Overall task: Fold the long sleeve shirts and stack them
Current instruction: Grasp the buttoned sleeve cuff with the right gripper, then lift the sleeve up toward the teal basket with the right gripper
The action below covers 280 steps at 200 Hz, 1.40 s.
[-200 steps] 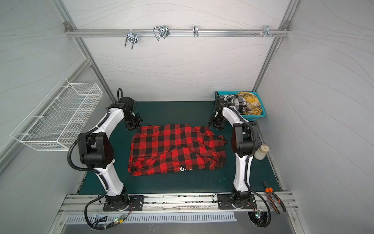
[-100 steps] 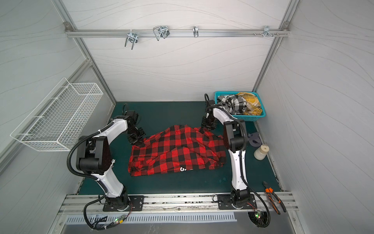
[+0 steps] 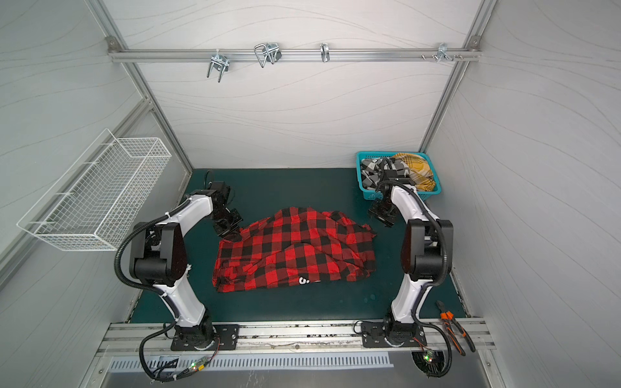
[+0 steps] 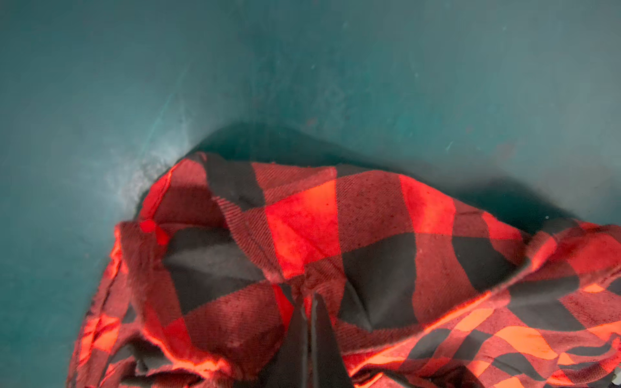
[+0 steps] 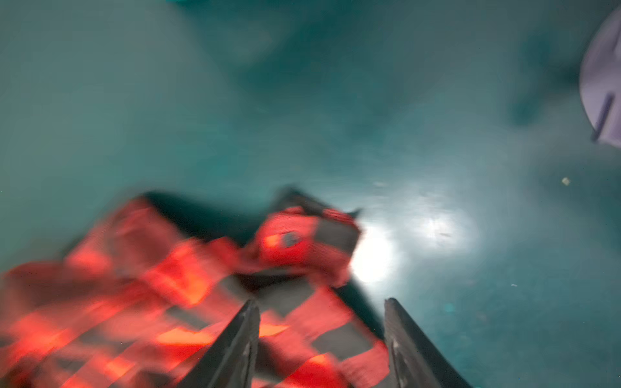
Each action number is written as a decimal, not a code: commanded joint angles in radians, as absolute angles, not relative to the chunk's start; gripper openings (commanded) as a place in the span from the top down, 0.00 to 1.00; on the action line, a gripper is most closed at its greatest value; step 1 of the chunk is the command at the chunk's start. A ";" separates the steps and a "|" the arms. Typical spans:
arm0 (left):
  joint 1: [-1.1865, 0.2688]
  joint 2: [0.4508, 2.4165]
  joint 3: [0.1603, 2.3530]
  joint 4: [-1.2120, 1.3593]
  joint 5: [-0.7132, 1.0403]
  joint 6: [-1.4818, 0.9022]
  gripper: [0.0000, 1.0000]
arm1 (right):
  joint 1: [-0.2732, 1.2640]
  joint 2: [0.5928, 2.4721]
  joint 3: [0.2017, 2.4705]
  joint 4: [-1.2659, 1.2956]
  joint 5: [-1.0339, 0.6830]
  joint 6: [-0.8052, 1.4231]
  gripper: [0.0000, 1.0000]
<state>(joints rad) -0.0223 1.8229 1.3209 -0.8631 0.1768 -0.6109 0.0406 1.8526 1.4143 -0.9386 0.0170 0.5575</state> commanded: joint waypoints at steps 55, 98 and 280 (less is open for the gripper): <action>-0.022 1.871 1.373 -0.872 0.183 -0.579 1.00 | 0.044 1.964 1.318 -0.818 -0.054 0.596 0.62; -0.022 1.885 1.369 -0.864 0.176 -0.577 1.00 | 0.046 1.929 1.411 -0.826 -0.009 0.557 1.00; 0.026 1.998 1.536 -0.863 0.200 -0.631 1.00 | 0.128 2.263 2.508 -0.835 -0.304 0.432 0.28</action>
<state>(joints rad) 0.0067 1.9610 1.4029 -0.8650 0.1883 -0.6018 0.1478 2.0251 2.2879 -0.7242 -0.0601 0.4358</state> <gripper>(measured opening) 0.048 0.355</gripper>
